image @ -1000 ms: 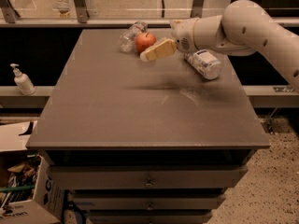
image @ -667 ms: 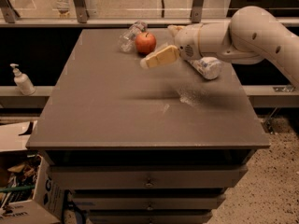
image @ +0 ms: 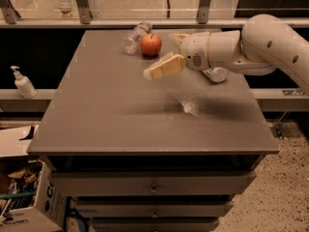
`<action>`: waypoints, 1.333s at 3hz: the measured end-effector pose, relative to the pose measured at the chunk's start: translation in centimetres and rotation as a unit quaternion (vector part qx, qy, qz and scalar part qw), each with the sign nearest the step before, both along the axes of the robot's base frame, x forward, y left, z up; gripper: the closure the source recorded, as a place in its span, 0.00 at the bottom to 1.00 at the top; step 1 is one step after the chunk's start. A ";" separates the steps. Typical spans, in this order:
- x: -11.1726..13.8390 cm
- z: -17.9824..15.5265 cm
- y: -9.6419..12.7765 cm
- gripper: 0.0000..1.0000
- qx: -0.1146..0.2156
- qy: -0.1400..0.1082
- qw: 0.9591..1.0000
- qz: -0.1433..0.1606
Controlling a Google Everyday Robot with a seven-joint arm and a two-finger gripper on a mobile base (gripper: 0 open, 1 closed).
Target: Move apple near water bottle
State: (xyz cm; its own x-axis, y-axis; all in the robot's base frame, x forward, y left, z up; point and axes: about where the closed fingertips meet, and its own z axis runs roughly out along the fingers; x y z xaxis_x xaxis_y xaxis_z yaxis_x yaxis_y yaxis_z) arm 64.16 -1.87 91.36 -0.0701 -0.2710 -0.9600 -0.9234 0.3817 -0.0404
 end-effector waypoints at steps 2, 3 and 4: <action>-2.0 -1.4 3.4 0.00 0.024 0.017 0.998 0.046; -8.2 -3.1 1.1 0.00 0.006 0.032 0.998 0.061; -8.2 -3.1 1.1 0.00 0.006 0.032 0.998 0.061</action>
Offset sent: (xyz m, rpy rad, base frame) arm -0.0523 0.0425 -0.0382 0.0572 0.0916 0.1381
